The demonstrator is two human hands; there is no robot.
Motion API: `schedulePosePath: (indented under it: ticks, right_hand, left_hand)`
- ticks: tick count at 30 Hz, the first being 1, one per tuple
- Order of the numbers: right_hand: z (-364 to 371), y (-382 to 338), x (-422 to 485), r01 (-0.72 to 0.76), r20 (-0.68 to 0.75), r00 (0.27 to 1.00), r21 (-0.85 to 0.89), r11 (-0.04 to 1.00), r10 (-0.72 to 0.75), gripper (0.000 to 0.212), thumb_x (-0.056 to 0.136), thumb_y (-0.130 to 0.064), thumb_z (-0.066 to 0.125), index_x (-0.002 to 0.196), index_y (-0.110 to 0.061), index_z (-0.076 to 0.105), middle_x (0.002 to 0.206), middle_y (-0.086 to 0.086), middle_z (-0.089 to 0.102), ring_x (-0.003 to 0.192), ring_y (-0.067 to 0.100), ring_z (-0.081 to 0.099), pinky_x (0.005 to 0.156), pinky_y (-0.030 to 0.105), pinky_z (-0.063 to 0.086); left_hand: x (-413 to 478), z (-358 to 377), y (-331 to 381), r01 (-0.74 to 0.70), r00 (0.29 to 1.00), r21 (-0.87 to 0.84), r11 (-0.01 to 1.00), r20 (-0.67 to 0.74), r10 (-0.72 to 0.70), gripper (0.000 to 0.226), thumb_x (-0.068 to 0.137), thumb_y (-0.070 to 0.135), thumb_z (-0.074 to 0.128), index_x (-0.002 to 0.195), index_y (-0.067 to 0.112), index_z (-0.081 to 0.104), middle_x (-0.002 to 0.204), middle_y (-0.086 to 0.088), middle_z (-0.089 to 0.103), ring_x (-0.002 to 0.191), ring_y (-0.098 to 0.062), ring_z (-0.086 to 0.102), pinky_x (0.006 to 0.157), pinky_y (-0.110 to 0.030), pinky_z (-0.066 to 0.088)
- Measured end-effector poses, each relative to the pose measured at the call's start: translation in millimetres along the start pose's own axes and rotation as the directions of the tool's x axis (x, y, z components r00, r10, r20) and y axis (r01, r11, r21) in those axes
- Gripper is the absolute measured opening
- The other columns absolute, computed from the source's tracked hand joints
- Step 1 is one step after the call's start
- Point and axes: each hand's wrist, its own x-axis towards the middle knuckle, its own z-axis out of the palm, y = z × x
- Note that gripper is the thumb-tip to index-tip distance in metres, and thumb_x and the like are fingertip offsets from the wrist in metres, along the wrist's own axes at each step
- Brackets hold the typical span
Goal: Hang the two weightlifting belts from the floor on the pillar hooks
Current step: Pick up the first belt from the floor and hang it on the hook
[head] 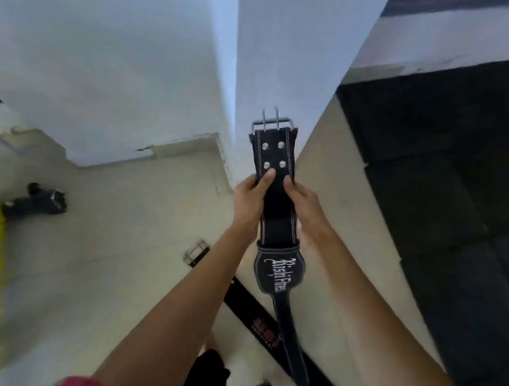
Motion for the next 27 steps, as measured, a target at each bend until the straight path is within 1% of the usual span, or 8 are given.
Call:
schedulePosePath:
  ticks: [5,11,14,16,18,21,24,27]
  right_hand:
    - [-31,-101,-112,0.216,0.034,0.973,0.224,0.950,-0.229,0.029,0.092,-0.030,0.051,0.108,-0.009,0.065,0.112,0.018,0.065,0.105,0.036,0.063,0.096,0.049,0.048]
    - [-66,-138,-244,0.385,0.237,0.884,0.122,0.915,-0.404,0.035,0.095,-0.030,0.047,0.121,-0.011,0.060,0.117,0.012,0.066,0.099,0.020,0.065,0.085,0.030,0.053]
    - [-81,-162,-304,0.437,0.251,0.846,0.177,0.882,-0.470,0.035,0.095,-0.030,0.047,0.122,-0.012,0.059,0.120,0.008,0.066,0.082,0.006,0.067,0.069,0.018,0.056]
    - [-89,-170,-332,0.447,0.286,0.828,0.181,0.876,-0.481,0.039,0.095,-0.030,0.046,0.129,-0.013,0.052,0.120,-0.006,0.062,0.090,-0.003,0.063,0.078,0.012,0.050]
    - [-92,-172,-356,0.473,0.316,0.809,0.151,0.868,-0.495,0.042,0.094,-0.032,0.046,0.131,-0.013,0.051,0.122,-0.007,0.057,0.107,0.005,0.057,0.087,0.016,0.044]
    - [-88,-177,-379,0.611,0.360,0.715,0.095,0.786,-0.599,0.034,0.094,-0.027,0.049,0.121,-0.009,0.059,0.112,0.006,0.067,0.094,0.010,0.067,0.071,0.013,0.053]
    - [-89,-175,-395,0.744,0.340,0.617,0.043,0.667,-0.710,0.019,0.090,-0.016,0.056,0.108,-0.015,0.064,0.093,-0.005,0.069,0.078,-0.004,0.068,0.074,0.015,0.051]
    - [-99,-143,-398,0.744,0.318,0.639,-0.023,0.668,-0.700,0.014,0.086,-0.009,0.061,0.099,-0.009,0.065,0.090,0.004,0.069,0.079,0.009,0.070,0.078,0.029,0.054]
  left_hand:
    - [-136,36,62,-0.253,0.959,0.102,0.962,0.158,0.236,0.007,0.082,0.010,0.068,0.089,0.010,0.070,0.079,-0.004,0.076,0.073,-0.019,0.072,0.068,-0.031,0.058]
    - [-251,75,147,-0.523,0.852,0.041,0.851,-0.008,0.524,0.017,0.085,0.017,0.065,0.088,0.001,0.070,0.076,-0.008,0.071,0.063,-0.013,0.066,0.060,-0.022,0.055]
    - [-308,86,125,-0.571,0.821,0.067,0.819,0.054,0.568,0.009,0.085,0.007,0.064,0.092,0.007,0.070,0.072,0.005,0.074,0.064,-0.008,0.069,0.061,-0.020,0.054]
    - [-342,82,103,-0.538,0.843,0.154,0.829,0.107,0.527,0.009,0.083,0.005,0.066,0.088,0.010,0.071,0.070,0.005,0.075,0.065,-0.010,0.070,0.064,-0.024,0.055]
    - [-367,78,113,-0.554,0.833,0.129,0.823,0.081,0.548,0.008,0.082,0.005,0.067,0.088,0.004,0.072,0.075,-0.002,0.075,0.068,-0.015,0.070,0.066,-0.029,0.056]
    - [-395,81,158,-0.632,0.774,-0.059,0.773,0.006,0.634,0.014,0.084,0.002,0.064,0.096,0.001,0.070,0.081,-0.006,0.074,0.072,-0.016,0.070,0.068,-0.028,0.057]
    - [-419,85,187,-0.673,0.730,-0.187,0.716,-0.008,0.683,0.013,0.082,-0.002,0.063,0.093,0.001,0.071,0.078,-0.003,0.075,0.071,-0.017,0.070,0.070,-0.027,0.058]
    - [-439,85,211,-0.683,0.712,-0.254,0.685,-0.024,0.701,0.011,0.082,-0.002,0.063,0.088,0.002,0.071,0.073,-0.001,0.075,0.067,-0.015,0.069,0.068,-0.026,0.058]
